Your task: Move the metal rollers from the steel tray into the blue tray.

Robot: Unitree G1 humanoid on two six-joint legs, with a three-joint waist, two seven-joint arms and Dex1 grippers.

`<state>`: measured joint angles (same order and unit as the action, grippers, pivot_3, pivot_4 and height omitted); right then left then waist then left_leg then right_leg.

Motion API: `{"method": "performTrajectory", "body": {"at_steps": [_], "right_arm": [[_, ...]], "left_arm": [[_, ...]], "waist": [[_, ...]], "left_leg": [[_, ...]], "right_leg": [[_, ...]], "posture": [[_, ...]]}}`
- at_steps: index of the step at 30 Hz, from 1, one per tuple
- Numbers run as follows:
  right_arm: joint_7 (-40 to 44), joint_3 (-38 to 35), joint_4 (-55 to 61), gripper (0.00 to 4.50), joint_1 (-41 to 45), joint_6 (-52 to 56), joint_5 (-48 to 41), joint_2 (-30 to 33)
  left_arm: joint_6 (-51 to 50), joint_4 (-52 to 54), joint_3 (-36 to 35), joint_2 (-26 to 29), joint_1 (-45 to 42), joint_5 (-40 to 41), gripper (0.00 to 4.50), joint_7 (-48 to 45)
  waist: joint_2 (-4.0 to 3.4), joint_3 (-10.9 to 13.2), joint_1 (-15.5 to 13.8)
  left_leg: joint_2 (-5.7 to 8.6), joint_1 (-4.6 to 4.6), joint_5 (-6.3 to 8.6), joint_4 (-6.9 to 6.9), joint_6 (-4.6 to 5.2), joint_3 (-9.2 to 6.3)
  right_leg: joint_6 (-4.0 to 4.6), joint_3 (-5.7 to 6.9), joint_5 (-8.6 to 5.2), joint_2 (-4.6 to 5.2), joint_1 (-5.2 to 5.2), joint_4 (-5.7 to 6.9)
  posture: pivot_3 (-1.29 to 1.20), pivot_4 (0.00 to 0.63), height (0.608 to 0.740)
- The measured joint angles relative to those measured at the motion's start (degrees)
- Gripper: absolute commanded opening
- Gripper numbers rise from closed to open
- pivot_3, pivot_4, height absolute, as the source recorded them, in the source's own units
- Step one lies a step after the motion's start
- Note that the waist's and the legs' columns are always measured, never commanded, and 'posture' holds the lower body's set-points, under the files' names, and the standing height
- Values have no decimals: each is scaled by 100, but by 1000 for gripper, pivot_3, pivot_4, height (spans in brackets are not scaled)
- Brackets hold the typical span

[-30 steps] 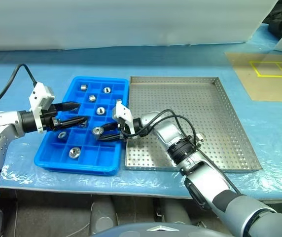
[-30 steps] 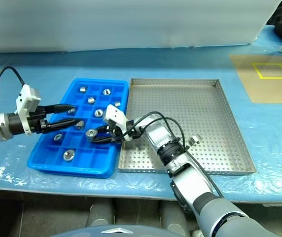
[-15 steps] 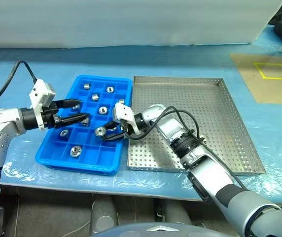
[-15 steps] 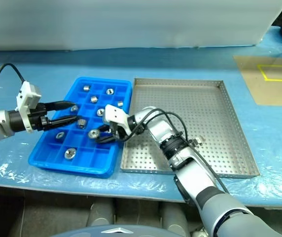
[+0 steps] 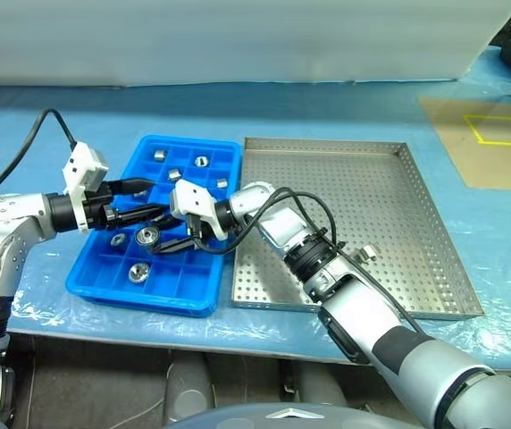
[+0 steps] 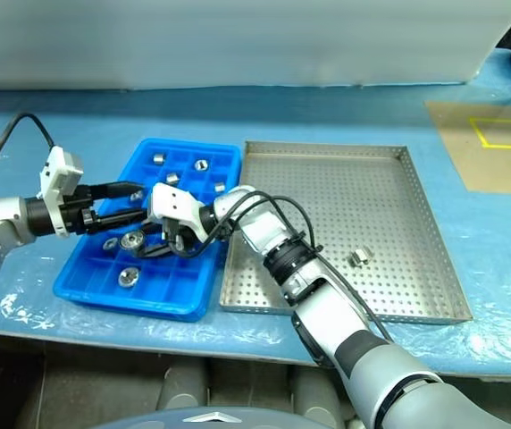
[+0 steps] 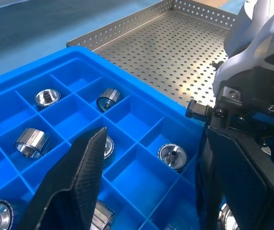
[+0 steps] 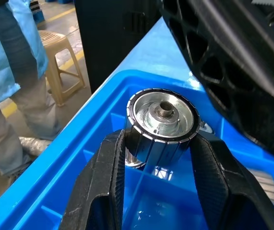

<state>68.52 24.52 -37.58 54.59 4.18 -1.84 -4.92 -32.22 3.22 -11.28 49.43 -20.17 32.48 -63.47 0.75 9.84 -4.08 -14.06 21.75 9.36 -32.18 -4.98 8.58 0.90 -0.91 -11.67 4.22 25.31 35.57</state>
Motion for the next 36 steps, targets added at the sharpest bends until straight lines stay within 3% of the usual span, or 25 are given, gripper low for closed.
{"method": "performTrajectory", "body": {"at_steps": [5, 11, 18, 22, 25, 28, 32, 36], "right_arm": [[-66, 47, -483, 1587, -25, -251, 232, 0], [-206, -79, -601, 3458, -87, -255, 233, -154], [-331, -339, -419, 3458, -3, -160, 133, -144], [-237, -808, 262, 3458, 198, 458, -351, 86], [-43, -940, 936, 3458, 226, 1061, -659, 593], [99, -1293, 1876, 3458, -106, 1468, -860, 1610], [121, -1621, 3104, 3458, -1345, 2031, -886, 3097], [-166, -2112, 4573, 3458, -2557, 2867, -1113, 3979]], "left_arm": [[1, 2, 1, -11, 30, 2, 3525, 4], [0, 9, 1, -11, 37, 3, 3525, 5], [0, 2, 36, -14, -11, 2, 3525, -3], [10, -61, 146, -82, -187, -8, 3525, -27], [97, -108, 282, -250, -492, -6, 3525, -70], [109, -305, 468, -356, -620, -43, 3525, -154], [113, -457, 761, -639, -769, -112, 3525, -288], [119, -413, 1190, -1006, -888, -130, 3525, -460]], "waist": [[0, 0, 8], [-1, 0, 15], [-1, 0, 7], [-1, 1, 8], [2, 0, -10], [2, -1, -30], [3, -2, -22], [-5, 0, 102]], "left_leg": [[-2, -2, -1, 1, -2, -2], [-3, -1, -1, 2, -2, -1], [-3, -1, -1, 0, -2, -2], [-3, -2, -2, 0, -4, -2], [-1, -1, -2, -4, -3, -3], [13, -4, -1, -4, -1, -2], [13, -4, 1, -1, 3, -1], [12, -15, 2, 3, 4, 6]], "right_leg": [[0, 0, 0, -1, 1, 3], [1, 0, 0, -2, 2, 2], [1, 2, -1, -1, 1, 4], [1, 2, -1, -1, 0, 6], [1, 7, 0, -1, -8, -1], [-1, 3, 0, 1, -18, -9], [-4, -2, 2, -2, -22, -22], [-5, -22, 2, -5, -16, -20]], "posture": [[74, 150, 740], [69, 150, 740], [36, 150, 740], [-13, 150, 740], [-64, 150, 740], [-111, 150, 740], [-168, 150, 740], [-253, 150, 740]]}}
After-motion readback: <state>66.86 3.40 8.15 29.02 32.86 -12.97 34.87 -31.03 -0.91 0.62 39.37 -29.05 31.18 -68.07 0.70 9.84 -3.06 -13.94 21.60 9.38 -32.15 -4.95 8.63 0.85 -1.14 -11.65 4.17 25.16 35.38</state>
